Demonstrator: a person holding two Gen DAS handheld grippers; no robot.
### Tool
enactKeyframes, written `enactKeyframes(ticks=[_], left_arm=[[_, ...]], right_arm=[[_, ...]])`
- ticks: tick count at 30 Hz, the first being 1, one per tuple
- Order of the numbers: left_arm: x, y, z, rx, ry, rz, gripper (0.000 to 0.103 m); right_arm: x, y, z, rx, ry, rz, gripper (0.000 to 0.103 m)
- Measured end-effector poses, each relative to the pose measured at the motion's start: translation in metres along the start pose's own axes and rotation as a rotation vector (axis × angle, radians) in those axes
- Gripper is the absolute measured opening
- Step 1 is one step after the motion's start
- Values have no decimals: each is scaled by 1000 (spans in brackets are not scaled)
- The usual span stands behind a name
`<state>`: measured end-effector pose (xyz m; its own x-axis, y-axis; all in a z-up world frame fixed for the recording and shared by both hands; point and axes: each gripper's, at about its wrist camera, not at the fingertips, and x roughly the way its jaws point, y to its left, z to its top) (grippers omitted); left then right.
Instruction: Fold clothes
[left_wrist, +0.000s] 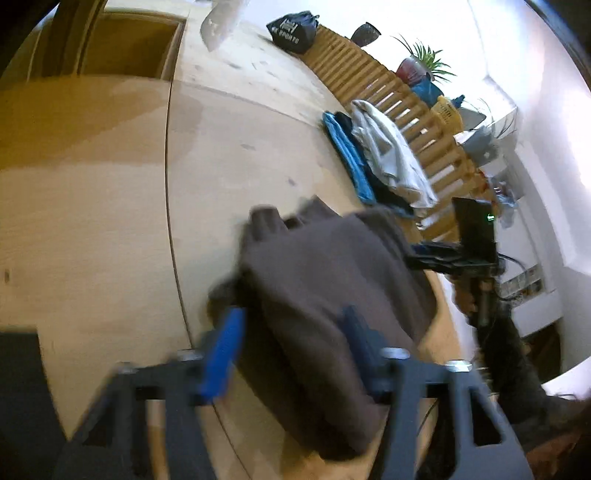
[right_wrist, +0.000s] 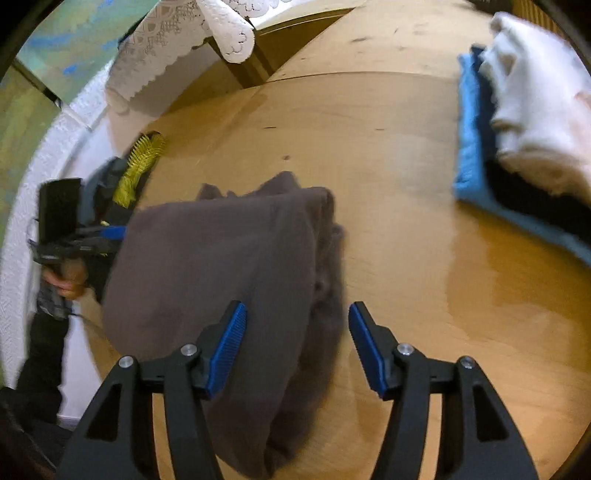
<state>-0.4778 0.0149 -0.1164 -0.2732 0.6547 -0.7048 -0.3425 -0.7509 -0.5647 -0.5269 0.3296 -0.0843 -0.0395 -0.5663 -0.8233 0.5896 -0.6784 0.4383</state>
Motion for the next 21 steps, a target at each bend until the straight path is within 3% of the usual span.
enactKeyframes(ticks=[1, 2, 3, 4, 5, 8, 9, 11, 13, 17, 21], left_arm=[[6, 5, 3, 4, 0, 43, 16], [12, 11, 6, 6, 1, 86, 21], [19, 27, 7, -70, 30, 92, 27], [20, 36, 7, -117, 34, 94, 37], [13, 39, 4, -131, 17, 113, 39], [-26, 22, -14, -54, -58, 226, 36], [-37, 10, -26, -38, -77, 205, 36], [-58, -15, -52, -8, -114, 155, 56], [-61, -36, -74, 30, -130, 144, 63], [-29, -71, -104, 95, -84, 147, 63], [-5, -76, -110, 84, -59, 142, 58]], right_arm=[[4, -5, 4, 14, -4, 24, 30], [6, -11, 6, 35, -6, 39, 30], [7, -17, 7, 65, -6, 46, 30], [8, -23, 7, 95, -6, 52, 39], [4, -24, 5, 97, -17, 27, 51], [-28, -3, -18, 17, -89, -86, 53], [-39, 5, -29, -9, -113, -103, 53], [-59, 17, -53, -65, -144, -112, 53], [-70, 30, -83, -126, -163, -119, 53], [-59, 42, -115, -199, -138, -141, 53], [-42, 37, -119, -184, -99, -115, 53]])
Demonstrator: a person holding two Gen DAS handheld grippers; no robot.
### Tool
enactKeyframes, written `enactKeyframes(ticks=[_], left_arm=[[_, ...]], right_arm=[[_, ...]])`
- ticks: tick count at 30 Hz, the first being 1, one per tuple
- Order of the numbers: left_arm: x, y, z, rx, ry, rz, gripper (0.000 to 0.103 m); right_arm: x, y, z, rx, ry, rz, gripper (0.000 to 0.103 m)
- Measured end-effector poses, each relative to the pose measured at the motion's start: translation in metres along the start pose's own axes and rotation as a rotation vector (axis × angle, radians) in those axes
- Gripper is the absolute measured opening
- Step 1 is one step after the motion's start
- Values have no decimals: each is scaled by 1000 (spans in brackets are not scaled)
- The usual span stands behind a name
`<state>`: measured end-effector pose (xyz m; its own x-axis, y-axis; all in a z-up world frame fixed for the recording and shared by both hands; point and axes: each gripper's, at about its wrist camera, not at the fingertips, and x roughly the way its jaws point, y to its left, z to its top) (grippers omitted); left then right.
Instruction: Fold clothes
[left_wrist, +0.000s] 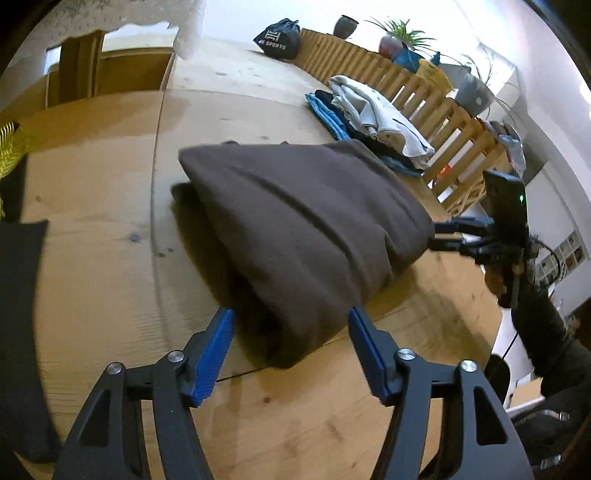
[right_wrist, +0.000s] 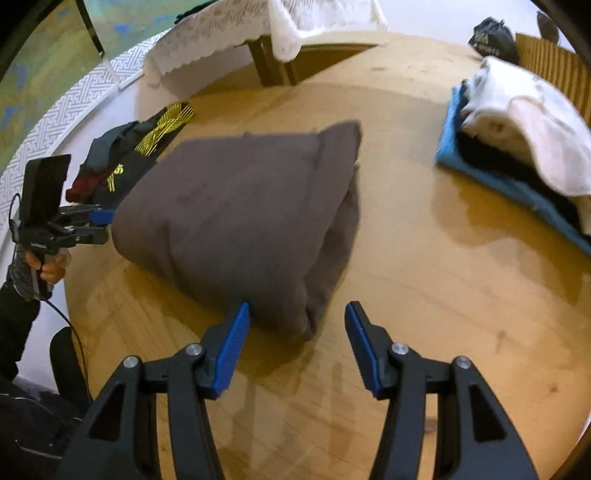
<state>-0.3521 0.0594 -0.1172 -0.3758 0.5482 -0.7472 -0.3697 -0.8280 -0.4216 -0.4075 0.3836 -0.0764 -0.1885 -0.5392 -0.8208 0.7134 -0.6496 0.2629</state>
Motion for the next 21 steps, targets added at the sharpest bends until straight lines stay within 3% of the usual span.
enactKeyframes(ticks=[1, 2, 4, 5, 7, 10, 13, 14, 18, 19, 21], left_arm=[[5, -1, 2, -12, 0, -4, 48], [7, -2, 3, -7, 8, -10, 28], [12, -6, 5, 5, 24, -24, 14], [12, -4, 5, 13, 28, -31, 11], [11, -1, 4, 29, 36, -45, 10], [15, 12, -5, -21, 65, -84, 11], [-3, 12, -9, -13, 32, -28, 24], [-10, 11, -9, -8, 17, 0, 27], [-40, -7, 4, 41, -90, 86, 24], [-41, -12, 10, 45, -119, 82, 24], [-38, -18, 24, 31, -163, 3, 24]], right_arm=[[2, -3, 0, 15, 1, 19, 53], [3, -5, 1, 31, 2, 37, 46], [7, -10, 2, 62, 5, 74, 19], [5, -10, 3, 59, 0, 61, 17], [2, -11, 3, 16, -3, 24, 15], [15, -30, 2, 114, 45, 61, 16], [1, -25, 4, 80, 52, -30, 37], [-6, -22, 4, 70, 47, -58, 37], [-36, 2, 14, -23, -79, -245, 39], [-38, 8, 19, -43, -109, -264, 39], [-34, 21, 29, -70, -159, -238, 38]])
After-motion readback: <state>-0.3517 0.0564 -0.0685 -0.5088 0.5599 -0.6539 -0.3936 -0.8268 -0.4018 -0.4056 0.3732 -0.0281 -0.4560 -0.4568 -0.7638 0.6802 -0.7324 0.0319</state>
